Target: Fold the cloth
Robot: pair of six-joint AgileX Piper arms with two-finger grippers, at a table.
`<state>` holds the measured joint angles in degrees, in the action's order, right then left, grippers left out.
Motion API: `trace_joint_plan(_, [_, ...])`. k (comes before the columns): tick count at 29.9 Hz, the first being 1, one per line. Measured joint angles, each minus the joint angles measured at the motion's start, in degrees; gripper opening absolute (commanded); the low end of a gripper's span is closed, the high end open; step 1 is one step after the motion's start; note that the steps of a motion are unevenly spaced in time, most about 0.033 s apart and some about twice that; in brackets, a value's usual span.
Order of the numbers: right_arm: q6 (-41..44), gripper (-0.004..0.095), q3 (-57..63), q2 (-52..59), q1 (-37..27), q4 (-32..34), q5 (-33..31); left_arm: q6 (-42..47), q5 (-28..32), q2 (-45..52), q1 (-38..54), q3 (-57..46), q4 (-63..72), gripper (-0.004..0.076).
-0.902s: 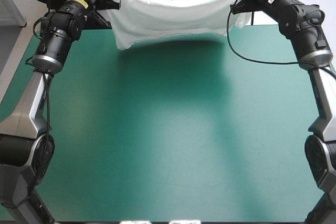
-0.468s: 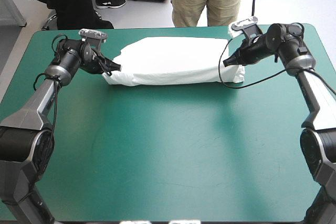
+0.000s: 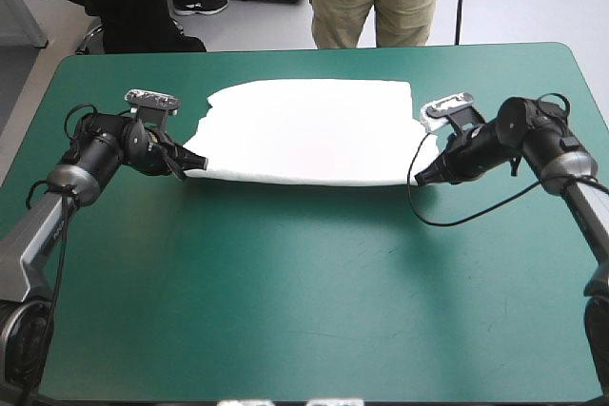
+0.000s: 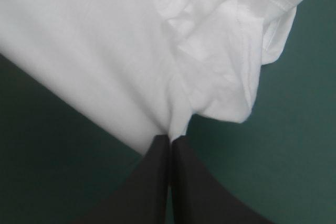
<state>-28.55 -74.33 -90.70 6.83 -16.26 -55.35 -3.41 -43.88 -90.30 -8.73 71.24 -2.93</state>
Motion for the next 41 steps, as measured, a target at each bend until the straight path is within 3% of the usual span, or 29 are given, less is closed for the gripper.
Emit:
trace_joint_plan(11, [1.35,-0.0017,16.76,10.06,0.00,3.34,-2.90,-1.22,-3.00,9.95,0.07,-16.27,0.65,-0.0017])
trace_joint_plan(18, [-0.33,-0.0017,23.23,13.49,0.00,-1.65,-4.32,-6.23,-7.05,13.41,0.15,-21.34,6.29,-0.0017])
trace_joint_plan(25, [-0.64,-0.0011,29.19,15.25,0.00,-2.16,-4.16,-8.22,-8.50,15.88,0.15,-24.81,7.50,-0.0006])
trace_joint_plan(28, [-0.64,0.0116,30.30,15.73,0.00,-2.42,-3.82,-9.75,-9.77,16.00,0.15,-25.55,7.85,0.0090])
trace_joint_plan(32, [-0.30,0.0379,30.46,17.78,0.00,-2.53,-3.75,-12.54,-11.59,16.30,0.15,-25.90,10.28,0.0331])
trace_joint_plan(34, [1.02,0.0473,30.40,19.67,0.00,-2.28,-3.94,-13.03,-11.80,17.24,0.15,-25.90,10.93,0.0407])
trace_joint_plan(38, [5.94,0.0500,28.56,26.02,0.00,1.71,-4.87,-12.99,-11.27,22.04,0.15,-25.72,11.65,0.0416])
trace_joint_plan(41, [12.38,0.0500,25.54,31.46,0.00,7.48,-2.93,-11.63,-7.60,27.24,0.15,-24.27,12.57,0.0416])
